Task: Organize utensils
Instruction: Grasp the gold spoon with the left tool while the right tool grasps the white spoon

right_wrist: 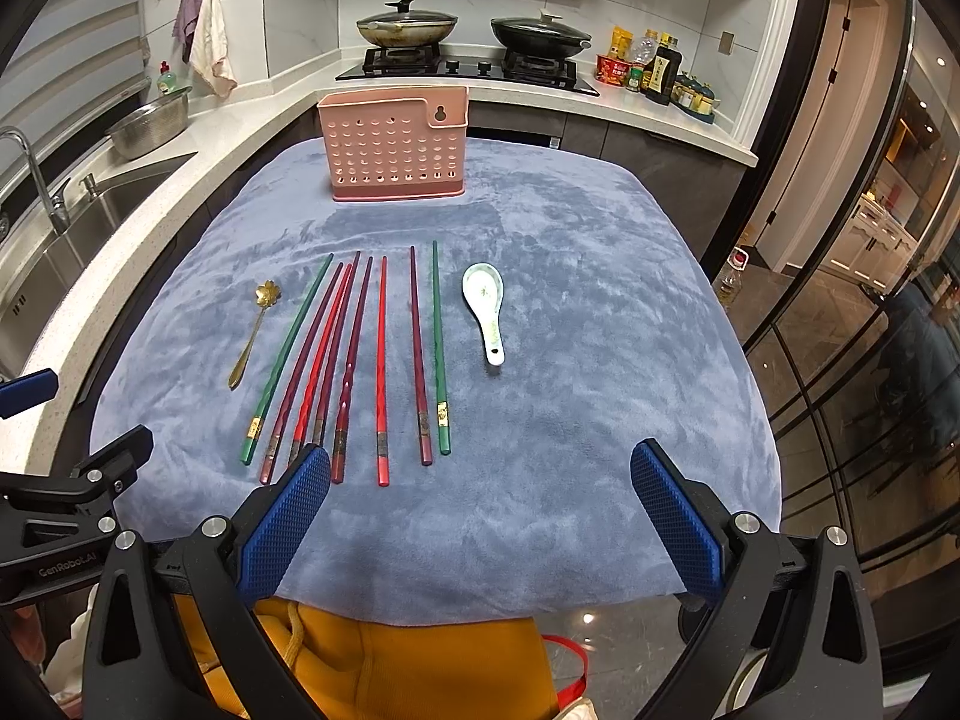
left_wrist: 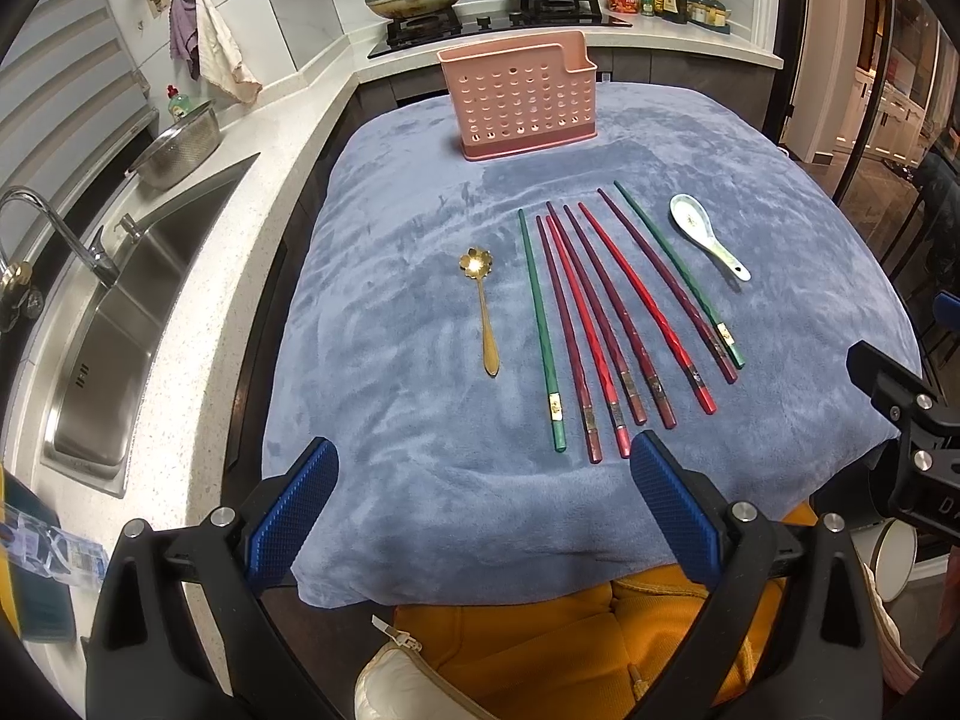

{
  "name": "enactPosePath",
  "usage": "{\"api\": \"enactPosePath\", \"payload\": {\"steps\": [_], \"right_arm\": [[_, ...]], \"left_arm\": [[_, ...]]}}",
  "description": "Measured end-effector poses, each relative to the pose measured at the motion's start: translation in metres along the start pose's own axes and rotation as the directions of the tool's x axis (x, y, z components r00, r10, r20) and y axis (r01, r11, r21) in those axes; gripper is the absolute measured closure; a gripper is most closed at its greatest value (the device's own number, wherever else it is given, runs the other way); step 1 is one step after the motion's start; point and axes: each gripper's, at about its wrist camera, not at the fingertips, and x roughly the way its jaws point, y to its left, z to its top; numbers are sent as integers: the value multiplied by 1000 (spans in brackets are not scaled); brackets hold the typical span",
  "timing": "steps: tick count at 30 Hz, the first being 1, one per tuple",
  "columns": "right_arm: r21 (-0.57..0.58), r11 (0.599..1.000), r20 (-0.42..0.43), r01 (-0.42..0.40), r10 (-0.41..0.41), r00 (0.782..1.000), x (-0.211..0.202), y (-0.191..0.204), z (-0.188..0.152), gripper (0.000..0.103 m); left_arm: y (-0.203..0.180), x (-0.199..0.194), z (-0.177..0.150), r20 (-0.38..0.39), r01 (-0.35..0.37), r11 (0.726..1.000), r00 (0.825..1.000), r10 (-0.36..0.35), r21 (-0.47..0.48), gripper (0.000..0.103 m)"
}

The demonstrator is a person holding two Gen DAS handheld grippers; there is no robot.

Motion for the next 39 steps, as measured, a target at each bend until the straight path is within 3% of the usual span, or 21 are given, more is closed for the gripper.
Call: {"api": "enactPosePath", "payload": {"steps": [11,16,17,20,26,31,35,39], "right_arm": [[65,996,5,-62,62,998,41,-11,13,7],[89,995,14,-49,48,999,74,-22,31,7],[94,994,12,-49,48,999,82,-25,34,8],[119,991,-15,-65,67,998,108,-33,43,15],[225,960,-72,-164,185,980,155,-44,54,40],[241,955,-99,-175,203,974,178,-41,57,59],[247,951,-117,-185,219,969,189,-40,56,66],[267,943,-141,-201,244,959,199,-38,53,87]], "left_arm": [[49,55,19,-27,32,977,999,-38,-209,10],[56,89,31,-43,34,974,998,-45,-223,11],[55,94,32,-45,35,975,998,-46,-221,15],[53,116,37,-66,74,974,994,-90,-215,26],[53,150,39,-118,129,960,980,-162,-249,41],[53,165,36,-146,158,949,968,-203,-272,50],[50,167,37,-143,170,950,967,-213,-263,52],[47,169,38,-138,193,948,963,-233,-254,67]]}}
